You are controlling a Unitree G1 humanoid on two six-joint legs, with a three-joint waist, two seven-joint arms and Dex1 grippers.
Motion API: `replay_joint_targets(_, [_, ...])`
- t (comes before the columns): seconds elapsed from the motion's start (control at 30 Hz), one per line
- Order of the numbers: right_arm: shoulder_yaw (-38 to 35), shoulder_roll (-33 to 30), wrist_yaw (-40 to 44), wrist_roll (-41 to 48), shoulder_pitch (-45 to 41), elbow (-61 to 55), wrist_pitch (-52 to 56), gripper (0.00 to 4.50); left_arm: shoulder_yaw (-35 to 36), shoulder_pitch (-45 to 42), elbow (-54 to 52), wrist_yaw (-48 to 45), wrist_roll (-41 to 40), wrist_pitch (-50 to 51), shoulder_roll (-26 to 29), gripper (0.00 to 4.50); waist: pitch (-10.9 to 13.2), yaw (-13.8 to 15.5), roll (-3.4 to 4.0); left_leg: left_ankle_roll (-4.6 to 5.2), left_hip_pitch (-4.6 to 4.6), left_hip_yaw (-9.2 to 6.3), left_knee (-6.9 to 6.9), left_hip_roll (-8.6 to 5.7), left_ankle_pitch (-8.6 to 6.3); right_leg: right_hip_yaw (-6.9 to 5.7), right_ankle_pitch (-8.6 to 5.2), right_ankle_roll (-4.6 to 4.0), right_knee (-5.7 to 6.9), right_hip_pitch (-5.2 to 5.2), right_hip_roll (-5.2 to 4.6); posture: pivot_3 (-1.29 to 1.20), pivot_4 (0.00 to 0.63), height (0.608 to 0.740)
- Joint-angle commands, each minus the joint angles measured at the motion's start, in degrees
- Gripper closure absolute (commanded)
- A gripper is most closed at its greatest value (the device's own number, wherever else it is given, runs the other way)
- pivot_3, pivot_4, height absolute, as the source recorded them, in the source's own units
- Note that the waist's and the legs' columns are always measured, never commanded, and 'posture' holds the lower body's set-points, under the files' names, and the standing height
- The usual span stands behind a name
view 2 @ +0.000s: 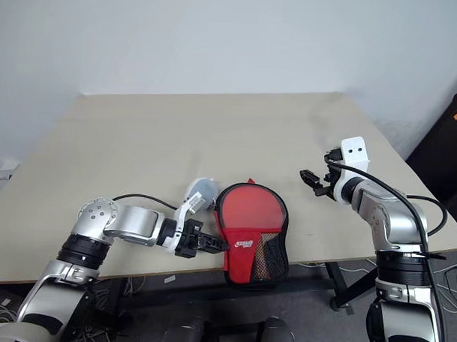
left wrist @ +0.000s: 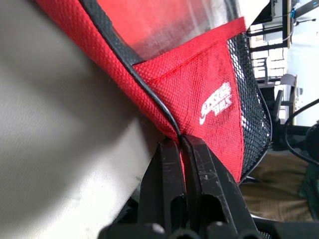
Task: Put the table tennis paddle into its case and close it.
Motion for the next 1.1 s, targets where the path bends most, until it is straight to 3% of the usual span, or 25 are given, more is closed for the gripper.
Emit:
replay_joint_targets(0.03, [-0.6,-0.2,-0.3,-0.5,-1.3,-2.0,-0.9,0.07,-0.9,0.1,-3.6,1.1,-3.6,-3.5,1.4,3.22,0.0,0.0,0.0,0.0,0.0,0.02,0.0,0.0,0.0,-0.01,0.0,0.0,0.0,0.0,0.0,0.0,0.0,0.724])
replay_joint_targets(0.2, [-1.0,-0.1,0.7,0.7,-0.7,-2.9,-0.3,0.07,-1.6,-0.1,-2.5,0.1,-3.7,-2.7,5.5,1.53,0.0,0.0,0.0,-0.02,0.0,0.24,0.0,0.0,0.0,-0.03,0.0,0.01,-0.01,0.03,0.02,0.0,0.0,0.724])
replay_joint_targets(0.3, [-1.1,0.7,2.0,2.0,-0.7,-3.6,-0.9,0.07,-2.2,-0.7,-4.0,-5.4,-2.8,0.9,10.5,1.53,0.0,-0.1,0.0,-0.05,0.02,0.28,-0.02,0.02,0.0,-0.03,-0.01,0.01,-0.01,0.01,0.06,0.0,0.0,0.724])
replay_joint_targets(0.4, [-0.2,1.4,4.0,3.1,0.0,-6.5,-1.8,0.07,0.4,-0.8,-7.9,-13.0,3.6,2.7,14.6,1.53,0.0,-0.1,0.01,-0.07,0.01,0.32,-0.05,0.02,-0.01,-0.02,-0.09,0.14,-0.01,-0.03,0.05,0.0,0.0,0.724])
replay_joint_targets(0.53, [2.4,3.6,6.5,5.1,2.6,-11.9,-1.6,0.07,3.5,-2.2,-16.2,-36.0,21.7,-2.7,21.2,1.53,0.0,-0.1,-0.03,-0.12,-0.02,0.41,-0.12,0.02,-0.02,-0.05,-0.1,0.15,-0.02,-0.07,0.03,0.0,0.0,0.724])
replay_joint_targets(0.63, [5.1,6.1,5.4,4.1,3.1,-11.0,-1.4,0.07,-0.5,-5.1,-14.7,-50.9,37.7,-13.1,24.1,1.53,0.0,0.0,-0.04,-0.33,-0.01,0.66,-0.33,0.03,0.04,-0.09,-0.07,0.09,-0.05,-0.15,0.0,0.0,0.0,0.724])
replay_joint_targets(0.73, [6.1,8.8,4.2,4.5,2.7,-9.7,-0.2,0.07,-3.3,-8.9,-10.0,-60.8,48.1,-19.7,23.0,1.53,0.0,0.0,-0.04,-0.53,0.0,0.71,-0.55,0.02,0.16,-0.1,0.1,-0.2,-0.07,-0.28,-0.03,0.0,0.0,0.724])
replay_joint_targets(0.9, [8.8,10.8,4.7,4.3,2.7,-9.3,-0.5,0.07,-5.9,-16.8,2.5,-68.7,63.4,-29.0,17.3,1.53,0.0,-0.2,-0.04,-0.68,-0.02,0.64,-0.69,0.07,0.26,-0.15,0.1,-0.21,-0.1,-0.35,0.1,0.0,0.0,0.724])
replay_joint_targets(1.1, [10.6,14.1,5.0,4.7,2.3,-7.5,-0.8,2.19,-9.2,-21.8,17.0,-76.1,77.8,-37.6,11.6,1.49,0.0,-0.2,-0.04,-0.65,0.0,0.61,-0.72,0.09,0.29,-0.15,0.07,-0.16,-0.12,-0.34,0.14,0.0,0.0,0.724])
